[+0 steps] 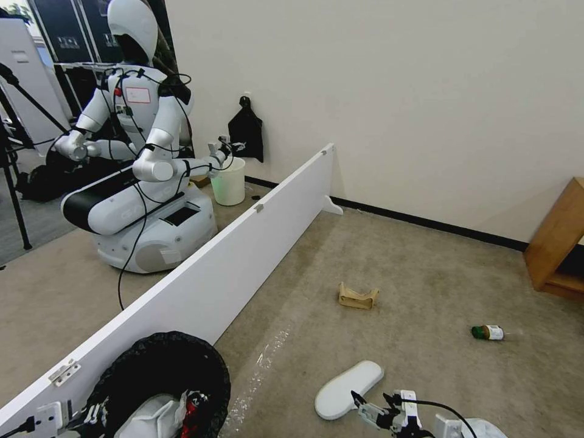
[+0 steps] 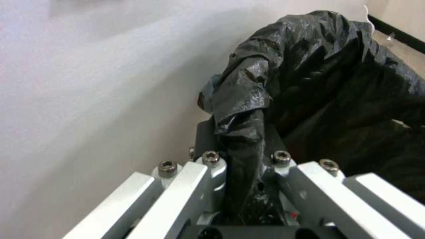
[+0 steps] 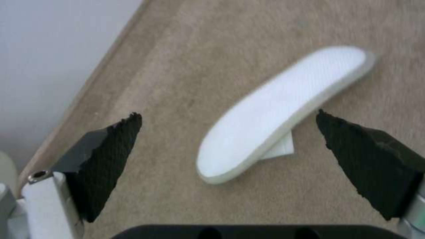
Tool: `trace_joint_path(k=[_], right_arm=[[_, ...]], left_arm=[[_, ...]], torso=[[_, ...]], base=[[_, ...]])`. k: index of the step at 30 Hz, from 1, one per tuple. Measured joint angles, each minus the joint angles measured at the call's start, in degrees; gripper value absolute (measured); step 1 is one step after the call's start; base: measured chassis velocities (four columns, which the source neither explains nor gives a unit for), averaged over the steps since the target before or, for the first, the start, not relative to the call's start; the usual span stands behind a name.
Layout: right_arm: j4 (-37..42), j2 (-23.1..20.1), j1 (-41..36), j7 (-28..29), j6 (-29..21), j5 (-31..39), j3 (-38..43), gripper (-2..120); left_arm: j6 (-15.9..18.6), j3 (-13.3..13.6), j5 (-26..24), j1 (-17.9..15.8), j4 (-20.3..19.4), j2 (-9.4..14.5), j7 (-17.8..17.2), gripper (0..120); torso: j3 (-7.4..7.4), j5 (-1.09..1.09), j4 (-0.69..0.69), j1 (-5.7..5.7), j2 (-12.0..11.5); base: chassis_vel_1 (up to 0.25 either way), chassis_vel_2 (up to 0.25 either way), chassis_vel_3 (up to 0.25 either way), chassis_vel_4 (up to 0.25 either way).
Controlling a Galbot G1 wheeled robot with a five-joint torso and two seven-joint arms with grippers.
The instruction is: Pick up the trash bin, then pick up the garbage from the floor and place it into the trash bin.
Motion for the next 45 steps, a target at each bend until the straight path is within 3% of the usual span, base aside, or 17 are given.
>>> trace_joint_path(k=[7, 20, 45], right_arm=[[-5.1, -1.2, 4.0, 2.0, -1.9, 9.0, -1.8, 100], [-14.1, -0.1, 9.2, 3.5, -2.5, 12.3, -1.9, 100], [-31.4, 8.6, 25.2, 2.6, -3.2, 13.5, -7.2, 100]], left_arm=[[0.0, -0.7, -0.2, 0.5, -0.1, -0.1, 0.1, 4], [0.1, -0.4, 0.0, 0.5, -0.5, -0.9, 0.1, 4], [0.2, -0.8, 0.8, 1.6, -2.0, -2.6, 0.1, 4]], torso=[[0.00, -0.01, -0.01, 0.00, 0.0], [0.00, -0.01, -0.01, 0.00, 0.0], [0.00, -0.01, 0.00, 0.00, 0.0]], base=[[0.000, 0.000, 0.000, 0.000], [0.000, 0.000, 0.000, 0.000], [0.000, 0.000, 0.000, 0.000]])
